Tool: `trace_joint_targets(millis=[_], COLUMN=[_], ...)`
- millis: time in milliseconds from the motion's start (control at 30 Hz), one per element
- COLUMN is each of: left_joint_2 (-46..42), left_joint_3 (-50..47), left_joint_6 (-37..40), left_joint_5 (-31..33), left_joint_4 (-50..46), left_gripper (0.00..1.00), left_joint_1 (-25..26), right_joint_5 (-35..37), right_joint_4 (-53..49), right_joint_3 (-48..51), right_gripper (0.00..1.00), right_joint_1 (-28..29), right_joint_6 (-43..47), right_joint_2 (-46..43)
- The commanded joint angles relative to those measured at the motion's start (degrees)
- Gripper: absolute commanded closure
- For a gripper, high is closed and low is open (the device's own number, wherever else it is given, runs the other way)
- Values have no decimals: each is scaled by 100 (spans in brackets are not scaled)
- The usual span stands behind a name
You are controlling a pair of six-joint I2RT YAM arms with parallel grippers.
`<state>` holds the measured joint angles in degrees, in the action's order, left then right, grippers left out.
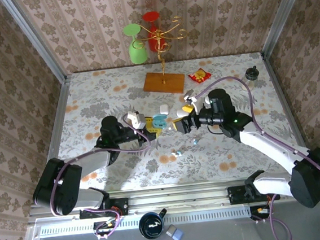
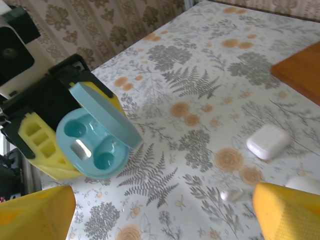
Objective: Insert wireless bluetooth earbuds into charging case
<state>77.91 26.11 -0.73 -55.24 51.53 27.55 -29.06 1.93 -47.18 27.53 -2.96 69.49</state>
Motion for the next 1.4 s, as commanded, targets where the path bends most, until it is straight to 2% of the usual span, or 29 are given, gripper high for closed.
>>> trace_joint_targets(millis=[0,233,500,733,867,967,1067,1200,1300,1367], left_joint_2=[24,-4,34,167,250,286,306,371,424,449], left_joint_3=[88,36,-36,-110,-156,-176,-194,-222,-203,-195], left_joint_6=[-180,-331,-413,-466,-666,-752,-843,-937,-941,-946], left_joint_5=[-208,-240,-305,-123,-36,64,155,212,250,290], left_joint_4=[310,533,764,1054,1429,1613,1780,1992,2032,2086], left_gripper=[70,70,70,70,71,70,71,71,71,71], left_joint_1=[-19,35,59,-9,-70,-101,-101,-103,-102,-101], right_joint_5=[5,278,333,-183,-298,75,959,2015,2342,2262], right_joint_4=[408,243,154,94,206,221,74,-851,-1537,-1765], right_joint_3=[-420,-867,-1038,-889,-617,-306,-9,127,190,242], right_gripper=[9,11,13,11,11,12,13,15,19,21], right_joint_1=[111,122,121,126,115,66,-60,-160,-160,-162], right_joint_6=[-42,41,-39,11,-272,-593,-1205,-1961,-2274,-2489], right_joint_2=[320,848,961,599,215,-78,-338,-433,-366,-248])
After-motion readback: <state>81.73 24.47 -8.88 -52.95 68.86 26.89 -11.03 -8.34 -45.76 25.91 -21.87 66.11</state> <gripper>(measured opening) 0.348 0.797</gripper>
